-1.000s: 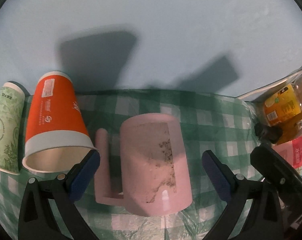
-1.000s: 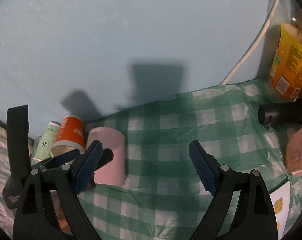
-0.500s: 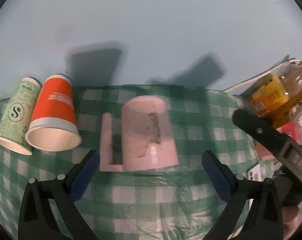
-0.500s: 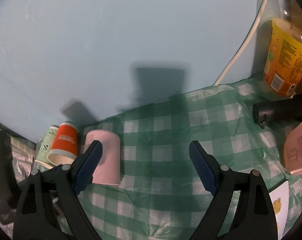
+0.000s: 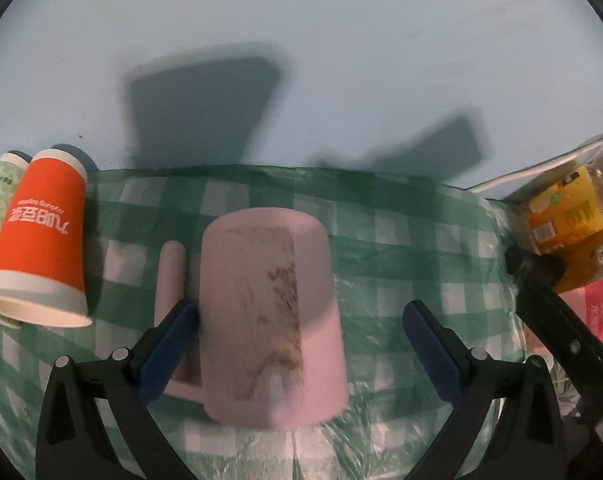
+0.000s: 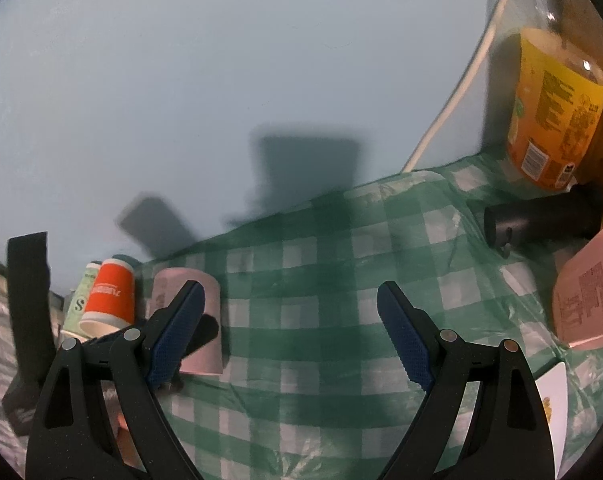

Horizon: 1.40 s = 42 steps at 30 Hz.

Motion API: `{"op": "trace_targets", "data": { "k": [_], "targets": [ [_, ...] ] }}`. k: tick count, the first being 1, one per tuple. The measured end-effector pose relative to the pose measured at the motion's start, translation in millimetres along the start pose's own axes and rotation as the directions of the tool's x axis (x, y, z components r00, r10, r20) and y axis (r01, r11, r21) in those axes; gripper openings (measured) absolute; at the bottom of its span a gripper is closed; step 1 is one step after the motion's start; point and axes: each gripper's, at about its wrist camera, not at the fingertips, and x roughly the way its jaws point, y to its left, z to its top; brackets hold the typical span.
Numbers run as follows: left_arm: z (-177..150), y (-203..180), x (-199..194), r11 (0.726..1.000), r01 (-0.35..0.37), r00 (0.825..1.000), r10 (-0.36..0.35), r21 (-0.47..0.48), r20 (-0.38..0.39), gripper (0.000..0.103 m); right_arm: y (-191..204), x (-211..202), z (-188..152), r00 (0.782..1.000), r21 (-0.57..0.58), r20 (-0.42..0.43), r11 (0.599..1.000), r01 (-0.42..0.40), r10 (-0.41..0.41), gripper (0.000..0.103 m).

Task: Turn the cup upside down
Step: 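Close the left gripper around the pink mug body and lift it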

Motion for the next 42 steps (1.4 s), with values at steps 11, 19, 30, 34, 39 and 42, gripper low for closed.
{"op": "trace_targets", "data": {
  "k": [11,19,30,34,39,42],
  "targets": [
    [2,16,25,1.0,0.016,0.998,-0.015,0.012,-0.067,0.074,-11,4,-6,1.0,0.024,-0.017,1.0,-0.01,0.01,0.087],
    [-19,17,-1,0.994,0.019,1.0,-0.017,0.107,-0.025,0.074,-10,-2,-13,0.999,0.018,-0.013,0.999,-0.029,0.03,0.087],
    [-65,29,-64,0.974,0.084,0.996,-0.086,0.213,0.003,0.074,16,-27,-42,0.995,-0.046,0.0,0.994,-0.101,0.101,0.087],
    [-93,48,-76,0.971,0.107,0.994,-0.111,0.214,0.007,0.074,34,-35,-60,0.99,-0.089,-0.011,0.986,-0.141,0.141,0.087],
    [-122,74,-78,0.974,0.138,0.99,-0.139,0.181,-0.004,0.074,58,-42,-88,0.985,-0.165,-0.022,0.971,-0.173,0.172,0.087],
    [-140,87,-79,0.978,0.125,0.992,-0.128,0.166,0.008,0.074,71,-42,-105,0.98,-0.189,-0.04,0.962,-0.197,0.193,0.087]
  ]
}}
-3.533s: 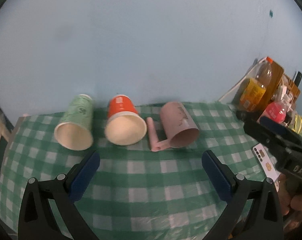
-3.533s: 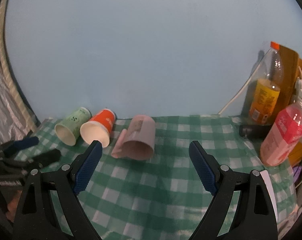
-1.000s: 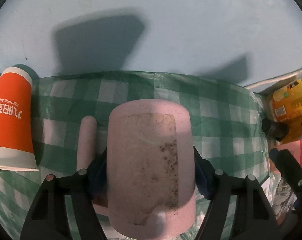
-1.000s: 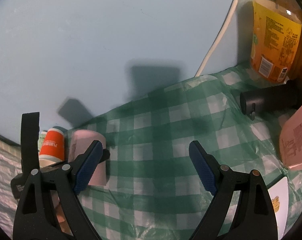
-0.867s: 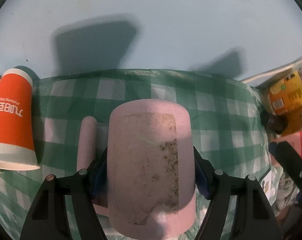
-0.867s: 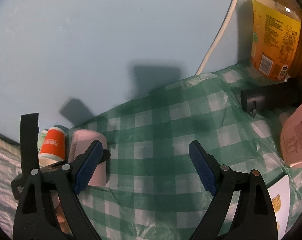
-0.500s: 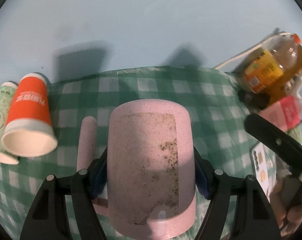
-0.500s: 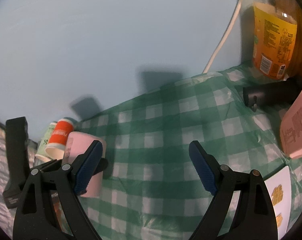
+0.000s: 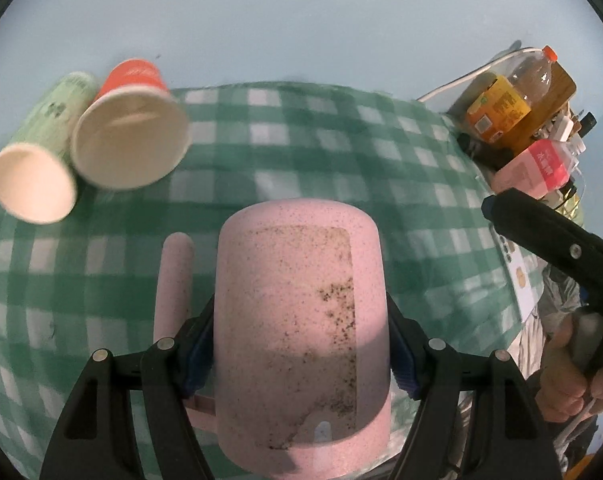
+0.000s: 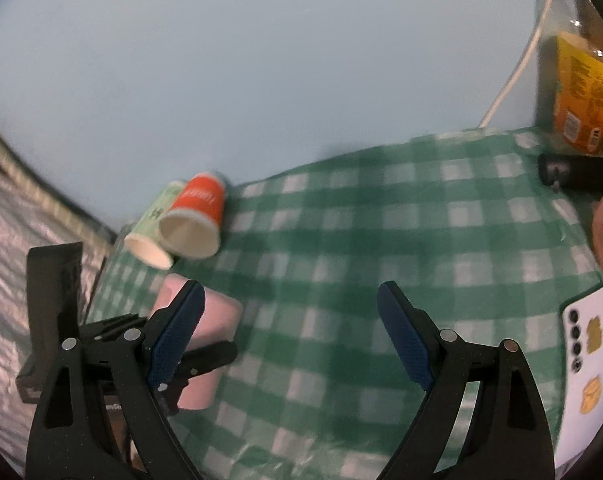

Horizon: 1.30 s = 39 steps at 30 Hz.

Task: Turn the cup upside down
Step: 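Close the left gripper around the pink mug body and lift it, then lower the pink mug to the table and open the left gripper, then close the right gripper around the pink mug body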

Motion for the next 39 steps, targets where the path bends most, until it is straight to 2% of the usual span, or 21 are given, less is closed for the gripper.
{"op": "trace_targets", "data": {
  "k": [9,17,20,27,33,39],
  "targets": [
    [-32,16,9,0.999,-0.033,0.999,0.032,-0.043,-0.021,0.074,26,28,-27,0.997,-0.042,-0.073,0.999,-0.033,0.03,0.087],
    [-36,14,15,0.998,-0.062,0.997,0.061,-0.016,-0.036,0.075,33,48,-35,0.992,-0.039,-0.122,0.998,-0.039,0.034,0.087],
    [-35,12,14,0.998,-0.059,0.997,0.058,-0.006,-0.046,0.083,34,49,-35,0.991,-0.032,-0.129,0.998,-0.045,0.04,0.087],
    [-37,17,-14,0.998,-0.058,0.998,0.058,0.012,-0.01,0.088,41,50,-31,0.99,-0.028,-0.133,0.998,-0.057,0.053,0.087],
    [-43,31,-43,1.0,-0.008,1.0,0.008,-0.008,0.021,0.088,51,54,-26,0.984,0.003,-0.153,0.995,-0.095,0.095,0.087],
    [-50,57,-70,0.999,-0.03,0.995,0.033,-0.04,0.097,0.089,65,71,-26,0.973,0.013,-0.205,0.994,-0.11,0.11,0.087]
  ]
}}
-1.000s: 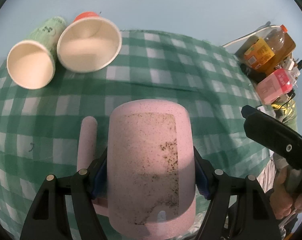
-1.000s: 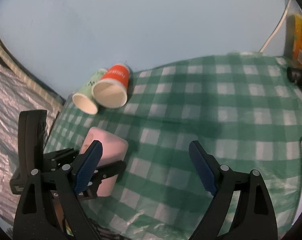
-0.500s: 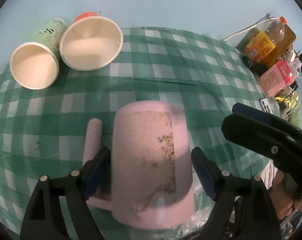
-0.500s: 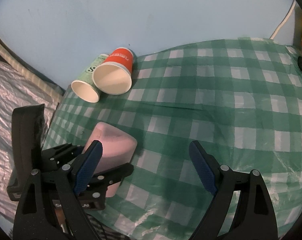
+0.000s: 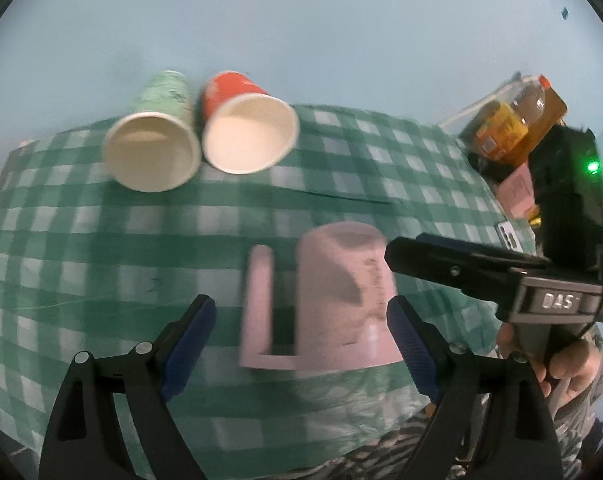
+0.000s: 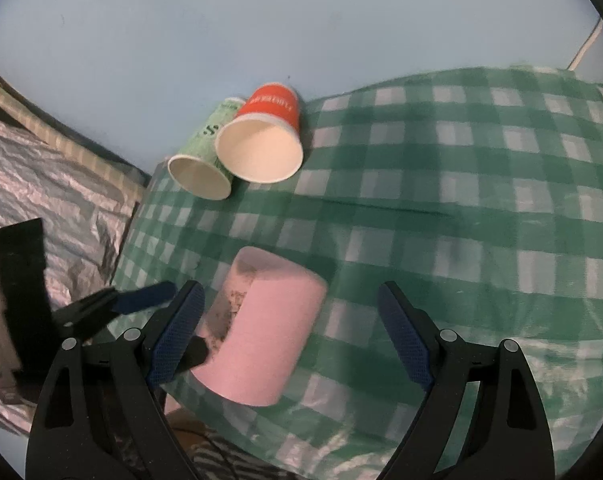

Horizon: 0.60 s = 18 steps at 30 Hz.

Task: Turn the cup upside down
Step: 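Close the right gripper around the pink mug body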

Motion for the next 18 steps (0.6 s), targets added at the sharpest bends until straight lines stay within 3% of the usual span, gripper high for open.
{"op": "trace_targets", "data": {
  "k": [7,18],
  "targets": [
    [-3,41,0,0.996,-0.068,0.996,0.071,-0.06,0.047,0.089,7,30,0,0.997,0.033,-0.08,0.999,-0.011,0.014,0.087],
    [-8,78,22,0.99,-0.089,0.995,0.092,-0.111,0.025,0.089,10,60,2,0.988,0.07,-0.154,0.997,0.033,-0.022,0.087]
  ]
}}
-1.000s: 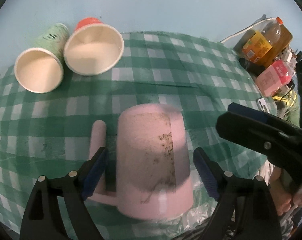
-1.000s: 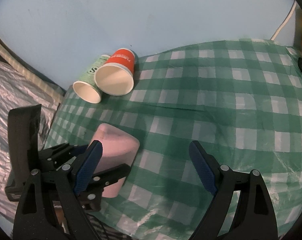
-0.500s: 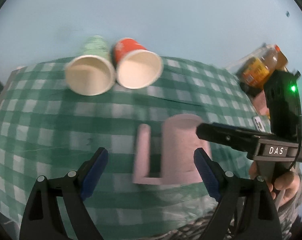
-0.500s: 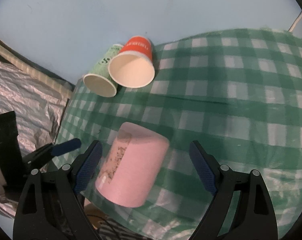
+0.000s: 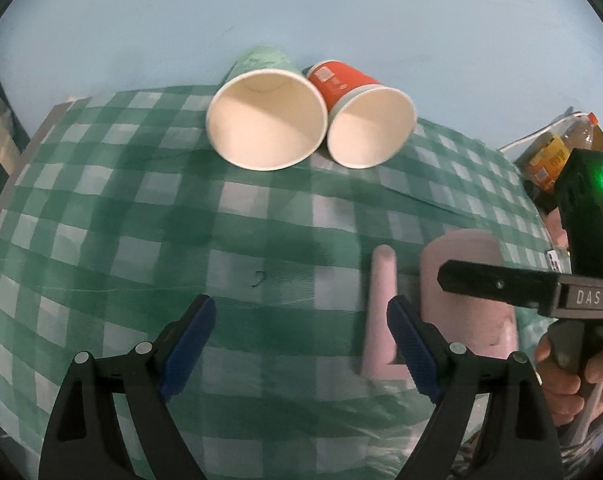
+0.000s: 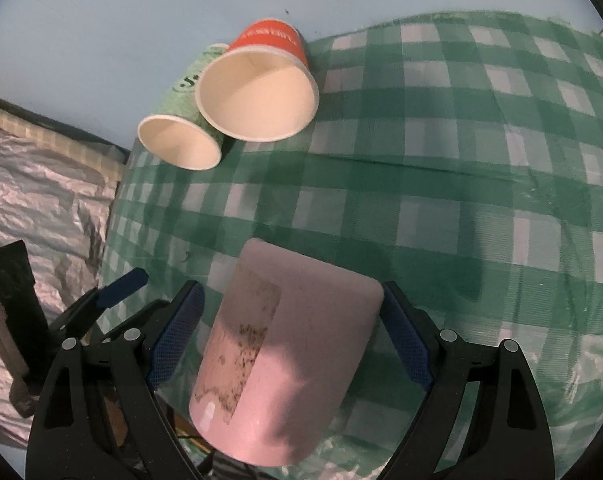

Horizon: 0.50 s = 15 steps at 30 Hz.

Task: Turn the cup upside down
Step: 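Close the right gripper around the pink mug body, then lift the pink mug with the right gripper and turn its rim downward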

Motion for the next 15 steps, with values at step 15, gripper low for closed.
{"op": "trace_targets", "data": {
  "k": [15],
  "targets": [
    [2.6,0.3,-1.6,1.0,0.015,0.999,-0.014,-0.009,0.045,0.089,-2.1,2.1,2.2,0.999,-0.042,0.004,0.998,-0.043,0.043,0.078]
  ]
}}
